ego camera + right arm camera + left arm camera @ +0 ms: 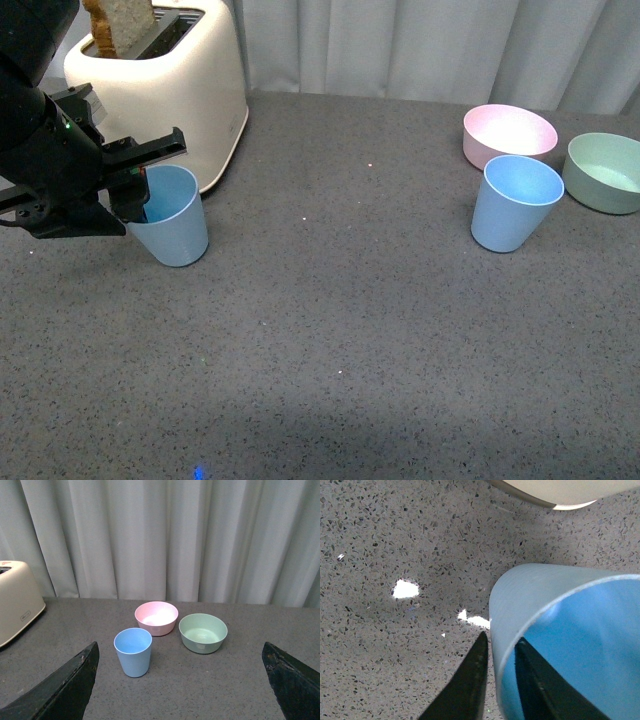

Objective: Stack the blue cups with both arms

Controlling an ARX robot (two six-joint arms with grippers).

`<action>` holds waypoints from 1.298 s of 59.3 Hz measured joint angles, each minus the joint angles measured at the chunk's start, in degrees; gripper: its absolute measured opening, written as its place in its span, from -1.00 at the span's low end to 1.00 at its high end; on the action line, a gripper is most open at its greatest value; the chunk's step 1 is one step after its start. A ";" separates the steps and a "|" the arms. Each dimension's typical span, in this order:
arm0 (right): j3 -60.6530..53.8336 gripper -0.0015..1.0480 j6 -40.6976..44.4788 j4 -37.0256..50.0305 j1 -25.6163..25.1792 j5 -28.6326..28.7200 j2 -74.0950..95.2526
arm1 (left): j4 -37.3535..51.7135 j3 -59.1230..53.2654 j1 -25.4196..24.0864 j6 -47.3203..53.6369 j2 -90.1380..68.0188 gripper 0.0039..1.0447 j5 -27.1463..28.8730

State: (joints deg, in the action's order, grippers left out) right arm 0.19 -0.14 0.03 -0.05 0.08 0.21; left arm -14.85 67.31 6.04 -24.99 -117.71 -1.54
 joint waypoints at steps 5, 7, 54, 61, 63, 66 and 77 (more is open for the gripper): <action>0.00 0.81 0.02 0.00 0.00 0.02 0.00 | 0.59 0.02 0.28 0.04 0.00 -0.87 0.92; 0.02 0.81 0.00 0.00 0.00 0.00 0.00 | 0.52 0.02 0.46 -0.11 0.02 -0.95 0.92; 0.02 0.81 0.00 0.00 0.00 0.00 0.00 | -9.09 17.22 18.51 -1.20 -8.63 -0.94 2.73; 0.00 0.81 0.00 0.00 0.00 0.00 0.02 | -10.78 20.48 19.54 -1.92 -11.08 -0.94 3.28; 0.00 0.81 0.00 0.00 0.00 0.00 0.02 | -11.15 21.53 19.74 -1.99 -11.54 -0.94 3.43; 0.02 0.81 0.00 0.00 0.00 0.00 0.02 | -11.56 22.73 20.00 -1.97 -12.13 -0.94 3.61; 0.02 0.81 0.02 0.00 0.00 0.00 0.00 | -13.88 26.51 20.22 -2.12 -14.27 -0.94 4.83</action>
State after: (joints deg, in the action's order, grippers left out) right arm 0.21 -0.12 0.03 -0.05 0.08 0.21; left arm -28.73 93.82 26.26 -27.11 -131.98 3.29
